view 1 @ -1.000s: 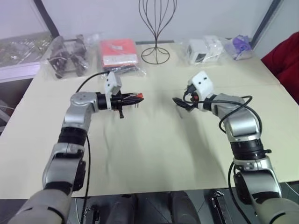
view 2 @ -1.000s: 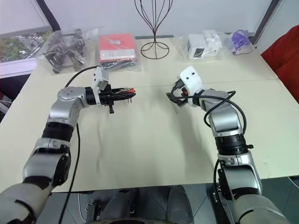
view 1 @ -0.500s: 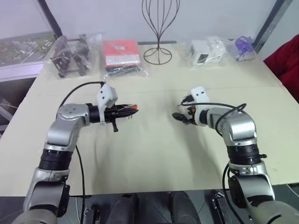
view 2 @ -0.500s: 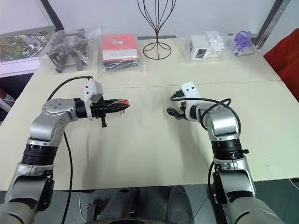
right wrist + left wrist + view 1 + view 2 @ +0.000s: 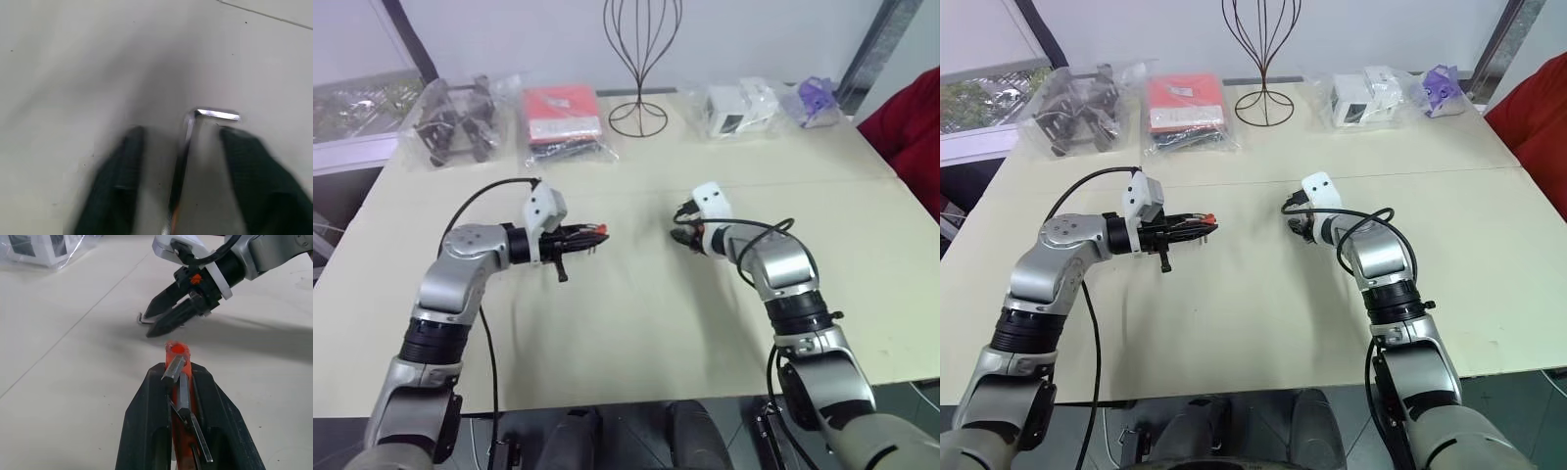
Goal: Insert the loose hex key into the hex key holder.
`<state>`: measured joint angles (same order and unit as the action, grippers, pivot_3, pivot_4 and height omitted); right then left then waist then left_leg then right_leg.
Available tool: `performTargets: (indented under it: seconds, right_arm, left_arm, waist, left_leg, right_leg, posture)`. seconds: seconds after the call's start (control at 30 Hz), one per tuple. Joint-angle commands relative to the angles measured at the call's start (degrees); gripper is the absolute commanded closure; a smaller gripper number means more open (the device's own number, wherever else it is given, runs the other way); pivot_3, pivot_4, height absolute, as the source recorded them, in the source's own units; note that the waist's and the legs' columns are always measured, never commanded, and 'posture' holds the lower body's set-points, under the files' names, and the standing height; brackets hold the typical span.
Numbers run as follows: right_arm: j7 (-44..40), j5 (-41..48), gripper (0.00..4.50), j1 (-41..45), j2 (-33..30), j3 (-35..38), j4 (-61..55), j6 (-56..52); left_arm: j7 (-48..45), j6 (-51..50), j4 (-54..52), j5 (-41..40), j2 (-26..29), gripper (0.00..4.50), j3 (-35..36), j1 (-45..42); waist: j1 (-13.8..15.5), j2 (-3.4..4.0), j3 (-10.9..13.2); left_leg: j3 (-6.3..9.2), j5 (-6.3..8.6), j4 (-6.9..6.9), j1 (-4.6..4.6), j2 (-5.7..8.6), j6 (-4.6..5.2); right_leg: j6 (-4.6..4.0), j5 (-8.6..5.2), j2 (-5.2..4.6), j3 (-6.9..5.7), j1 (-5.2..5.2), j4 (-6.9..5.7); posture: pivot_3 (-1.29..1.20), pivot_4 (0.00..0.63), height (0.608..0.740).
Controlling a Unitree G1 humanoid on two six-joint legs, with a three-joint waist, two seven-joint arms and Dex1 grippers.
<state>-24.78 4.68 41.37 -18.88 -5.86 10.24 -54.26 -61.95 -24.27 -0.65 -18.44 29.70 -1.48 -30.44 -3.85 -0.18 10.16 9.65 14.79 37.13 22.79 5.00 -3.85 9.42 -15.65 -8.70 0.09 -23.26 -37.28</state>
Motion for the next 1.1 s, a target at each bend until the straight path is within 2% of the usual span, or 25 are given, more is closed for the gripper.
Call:
performTargets:
  seconds: [0.03, 0.2, 0.37, 0.47, 0.6, 0.73, 0.9, 1.1]
  right_arm:
    - [0.33, 0.04, 4.39, -1.14, 0.86, -1.01, 1.14, -2.00]
    - [0.00, 0.00, 4.46, -0.19, 0.72, -1.02, 1.60, 0.37]
    - [-2.09, 4.25, 4.46, 3.18, 3.11, 5.68, -0.87, 21.23]
    - [-4.12, 10.62, 4.46, 4.78, 5.81, 10.82, -3.33, 26.45]
    - [-5.53, 20.79, 4.46, 6.37, 9.22, 15.77, -8.19, 23.84]
    - [-4.95, 29.70, 4.46, 6.31, 12.87, 17.51, -13.37, 19.21]
    - [-3.34, 32.16, 4.46, 5.19, 14.20, 16.09, -15.93, 18.19]
    - [-2.33, 32.99, 4.46, 4.13, 14.26, 14.91, -16.80, 18.54]
  left_arm:
    - [0.16, 0.94, -2.11, -1.26, 0.32, 4.50, -0.02, -0.10]
    - [-0.49, 1.47, -0.64, -1.17, 0.49, 4.50, -0.42, -1.01]
    - [-4.84, 2.17, 6.34, -1.74, 0.56, 4.50, -1.37, -5.68]
    - [-7.09, 1.61, 12.42, -3.46, -0.77, 4.50, -0.79, -10.36]
    - [-8.78, 3.16, 21.89, -3.77, -3.32, 4.50, -0.43, -17.31]
    - [-10.30, 7.02, 32.08, -2.79, -6.65, 4.50, -0.52, -24.16]
    - [-11.02, 11.16, 40.36, -2.22, -10.28, 4.50, -0.06, -30.11]
    - [-12.51, 13.22, 44.57, -2.17, -12.01, 4.50, 0.53, -33.43]
  waist:
    - [0.01, 0.00, 0.00]
    - [0.01, -0.01, -0.01]
    - [-0.06, 0.02, 0.01]
    - [-0.09, 0.02, 0.02]
    - [0.08, 0.01, 0.01]
    - [-0.07, 0.01, 0.01]
    - [-0.13, 0.01, 0.01]
    - [-0.17, 0.01, 0.02]
  left_leg:
    - [0.00, 0.00, 0.00, -0.01, 0.00, 0.00]
    - [-0.01, 0.00, 0.00, -0.05, 0.00, 0.00]
    - [-0.04, 0.00, -0.03, -0.02, 0.00, 0.00]
    - [-0.04, 0.00, -0.04, 0.08, 0.00, 0.00]
    - [0.05, 0.00, -0.01, 0.14, 0.02, 0.00]
    - [0.06, 0.00, -0.01, 0.14, 0.02, 0.00]
    - [0.05, 0.00, -0.03, 0.14, 0.01, 0.00]
    - [0.04, 0.00, -0.02, 0.16, 0.02, 0.00]
  right_leg:
    - [0.00, 0.00, 0.00, 0.00, 0.01, 0.00]
    - [0.00, 0.00, 0.00, 0.00, 0.06, 0.01]
    - [0.00, 0.00, 0.00, 0.02, -0.01, 0.01]
    - [0.00, 0.00, -0.01, 0.01, -0.10, 0.03]
    - [0.00, 0.00, -0.01, -0.05, -0.07, 0.07]
    - [0.00, 0.00, 0.00, -0.08, -0.08, 0.06]
    - [0.00, 0.00, 0.00, -0.08, -0.11, 0.04]
    - [0.01, 0.00, 0.00, -0.07, -0.14, 0.01]
  posture:
    - [0.00, 0.150, 0.740]
    - [0.00, 0.150, 0.740]
    - [0.00, 0.150, 0.740]
    - [0.00, 0.150, 0.740]
    - [0.00, 0.150, 0.740]
    - [0.00, 0.150, 0.740]
    - [0.00, 0.150, 0.740]
    - [0.00, 0.150, 0.740]
